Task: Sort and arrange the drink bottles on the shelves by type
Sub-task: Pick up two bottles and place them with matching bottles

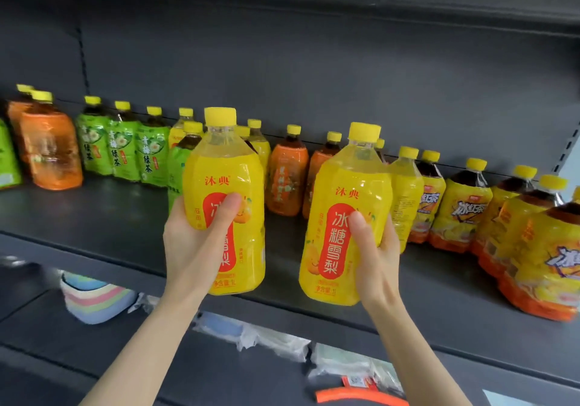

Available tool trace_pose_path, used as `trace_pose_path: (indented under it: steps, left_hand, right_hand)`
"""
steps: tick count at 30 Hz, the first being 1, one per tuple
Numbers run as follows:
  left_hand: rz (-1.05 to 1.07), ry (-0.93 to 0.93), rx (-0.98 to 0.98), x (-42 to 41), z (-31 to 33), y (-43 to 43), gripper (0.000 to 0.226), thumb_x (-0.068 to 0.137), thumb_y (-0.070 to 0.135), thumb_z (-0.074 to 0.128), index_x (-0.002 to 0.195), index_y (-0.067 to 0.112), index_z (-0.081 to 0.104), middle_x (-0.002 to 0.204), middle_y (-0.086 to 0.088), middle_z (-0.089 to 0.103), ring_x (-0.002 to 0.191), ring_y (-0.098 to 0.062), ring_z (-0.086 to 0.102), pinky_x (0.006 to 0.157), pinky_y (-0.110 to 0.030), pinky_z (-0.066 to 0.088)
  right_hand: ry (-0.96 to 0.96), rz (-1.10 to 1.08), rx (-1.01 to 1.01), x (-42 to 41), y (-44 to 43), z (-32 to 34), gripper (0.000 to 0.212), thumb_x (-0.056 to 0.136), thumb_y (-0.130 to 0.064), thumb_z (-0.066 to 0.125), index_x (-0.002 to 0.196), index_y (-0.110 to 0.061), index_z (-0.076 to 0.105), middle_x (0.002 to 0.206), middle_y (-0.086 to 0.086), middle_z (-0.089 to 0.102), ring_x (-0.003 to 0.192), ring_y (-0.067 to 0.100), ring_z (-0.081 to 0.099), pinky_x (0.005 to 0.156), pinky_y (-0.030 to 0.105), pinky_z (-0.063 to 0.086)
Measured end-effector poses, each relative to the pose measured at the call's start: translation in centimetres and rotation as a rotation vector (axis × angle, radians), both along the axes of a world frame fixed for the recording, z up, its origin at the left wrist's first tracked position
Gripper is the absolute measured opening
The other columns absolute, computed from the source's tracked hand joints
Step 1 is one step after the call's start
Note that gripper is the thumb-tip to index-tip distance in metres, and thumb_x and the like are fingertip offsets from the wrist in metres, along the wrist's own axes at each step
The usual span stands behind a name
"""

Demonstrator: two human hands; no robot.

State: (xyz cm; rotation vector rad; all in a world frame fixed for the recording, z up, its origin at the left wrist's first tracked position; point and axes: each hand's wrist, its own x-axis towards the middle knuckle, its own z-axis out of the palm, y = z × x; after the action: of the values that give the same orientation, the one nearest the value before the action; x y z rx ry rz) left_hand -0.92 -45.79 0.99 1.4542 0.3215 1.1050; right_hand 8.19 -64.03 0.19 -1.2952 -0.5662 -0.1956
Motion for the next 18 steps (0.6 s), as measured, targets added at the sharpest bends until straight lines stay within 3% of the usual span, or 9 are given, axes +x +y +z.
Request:
trace_pose_path:
  steps: [6, 10, 13, 18]
  left_hand:
    - [0.031, 0.031, 0.034, -5.8, -0.9, 9.1, 0.053, 0.05, 0.072, 0.058, 0.089, 0.036, 0.053, 0.086, 0.015, 0.064, 0.072, 0.008, 0.062, 0.059, -0.016, 0.044]
    - [0.014, 0.056, 0.066, -9.0, -1.3, 16.1, 0.045, 0.057, 0.064, 0.066, 0.089, 0.035, 0.053, 0.086, 0.014, 0.063, 0.07, 0.012, 0.06, 0.051, -0.008, 0.044]
    - [-0.018, 0.068, 0.072, -9.5, -1.5, 20.8, 0.053, 0.052, 0.069, 0.062, 0.092, 0.035, 0.053, 0.088, 0.011, 0.065, 0.073, 0.009, 0.062, 0.051, -0.007, 0.045]
    - [-0.128, 0.095, 0.065, -6.8, -1.2, 26.3, 0.053, 0.055, 0.069, 0.064, 0.096, 0.039, 0.051, 0.097, 0.011, 0.065, 0.086, -0.005, 0.064, 0.064, -0.02, 0.047]
  right_hand:
    - [0.016, 0.057, 0.001, -4.6, 10.4, -1.1, 0.06, 0.063, -0.061, 0.064, 0.115, -0.031, 0.059, 0.104, -0.005, 0.073, 0.095, 0.015, 0.071, 0.073, 0.031, 0.058]
    - [0.039, 0.066, 0.03, -7.7, 18.1, -2.2, 0.063, 0.061, -0.06, 0.067, 0.117, -0.03, 0.059, 0.105, -0.004, 0.073, 0.096, 0.017, 0.071, 0.077, 0.035, 0.059]
    - [0.053, 0.058, 0.05, -8.7, 22.6, -2.4, 0.077, 0.057, -0.067, 0.073, 0.122, -0.028, 0.058, 0.107, -0.004, 0.073, 0.097, 0.017, 0.071, 0.077, 0.034, 0.059]
    - [0.071, 0.024, 0.063, -7.6, 27.8, -2.3, 0.06, 0.062, -0.058, 0.067, 0.116, -0.032, 0.059, 0.105, -0.005, 0.074, 0.096, 0.017, 0.071, 0.073, 0.03, 0.058]
